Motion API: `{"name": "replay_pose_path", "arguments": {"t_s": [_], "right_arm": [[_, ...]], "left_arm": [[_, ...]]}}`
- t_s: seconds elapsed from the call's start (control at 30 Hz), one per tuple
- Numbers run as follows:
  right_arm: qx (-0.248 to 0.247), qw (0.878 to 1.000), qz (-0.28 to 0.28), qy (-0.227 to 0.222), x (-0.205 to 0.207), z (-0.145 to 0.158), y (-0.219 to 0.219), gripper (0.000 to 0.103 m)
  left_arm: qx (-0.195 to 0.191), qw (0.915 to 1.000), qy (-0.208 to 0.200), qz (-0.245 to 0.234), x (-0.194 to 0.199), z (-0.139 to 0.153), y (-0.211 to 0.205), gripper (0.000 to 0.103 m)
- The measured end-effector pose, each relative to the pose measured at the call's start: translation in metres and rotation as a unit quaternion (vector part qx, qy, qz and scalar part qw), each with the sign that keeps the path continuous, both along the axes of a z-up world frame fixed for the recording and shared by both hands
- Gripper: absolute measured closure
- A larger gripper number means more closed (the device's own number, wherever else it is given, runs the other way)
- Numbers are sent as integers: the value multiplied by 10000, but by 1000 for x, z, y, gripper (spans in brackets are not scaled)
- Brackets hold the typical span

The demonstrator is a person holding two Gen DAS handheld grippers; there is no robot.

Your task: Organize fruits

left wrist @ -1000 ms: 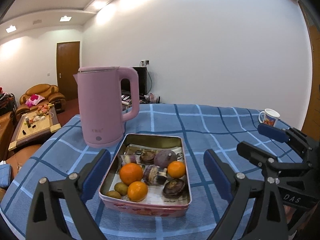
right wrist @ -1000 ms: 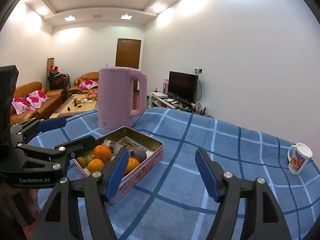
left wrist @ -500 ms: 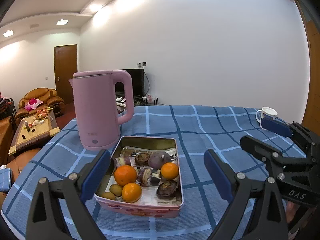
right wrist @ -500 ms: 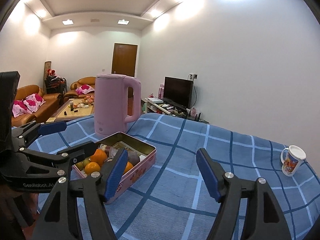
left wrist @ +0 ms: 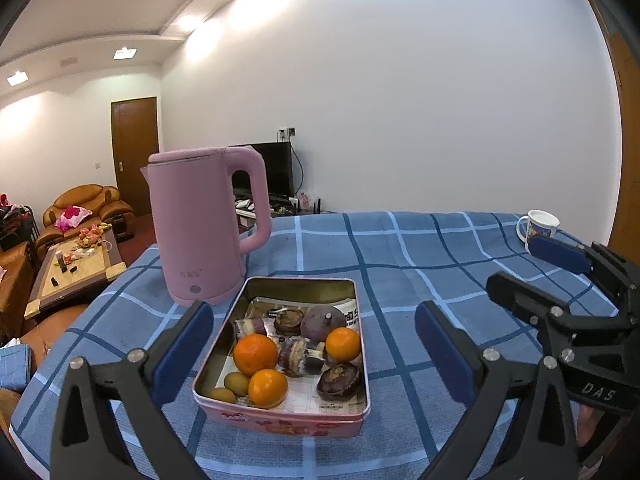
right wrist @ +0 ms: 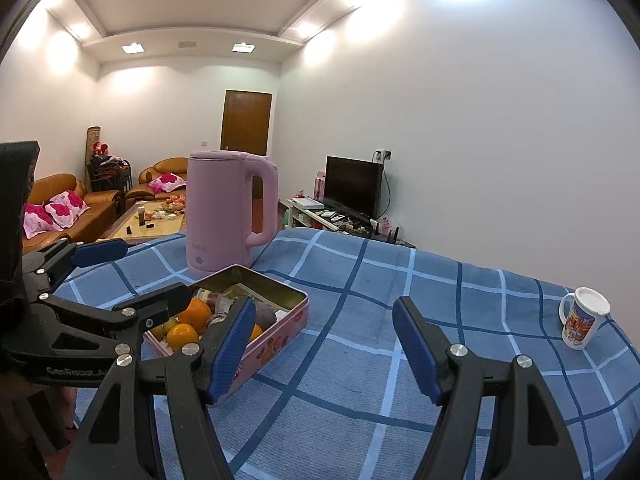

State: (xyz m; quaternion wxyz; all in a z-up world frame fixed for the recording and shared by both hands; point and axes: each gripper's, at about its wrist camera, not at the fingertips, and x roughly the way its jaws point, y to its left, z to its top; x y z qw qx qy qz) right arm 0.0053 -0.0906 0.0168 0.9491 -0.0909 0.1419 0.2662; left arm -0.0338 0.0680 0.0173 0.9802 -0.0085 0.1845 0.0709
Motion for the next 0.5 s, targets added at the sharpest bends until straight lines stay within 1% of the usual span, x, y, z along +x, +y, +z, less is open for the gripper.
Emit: {"name": "replay_pose_path", "arguments": {"t_s": [0.17,0.33,0.5], "right_arm": [[64,10000,-37,-60,-2,1,-4,31],[175,9997,-108,-145,-6,3,-13,31],[209,9996,-155,-130,-6,4,-17,31]], "left_arm": [[-6,9999,-128,-15,-3,4,-2,0],[-50,9998,-171,44,-3,7,-3,0],[-88,9998,-174,-38,-2,8,-7,0]]}}
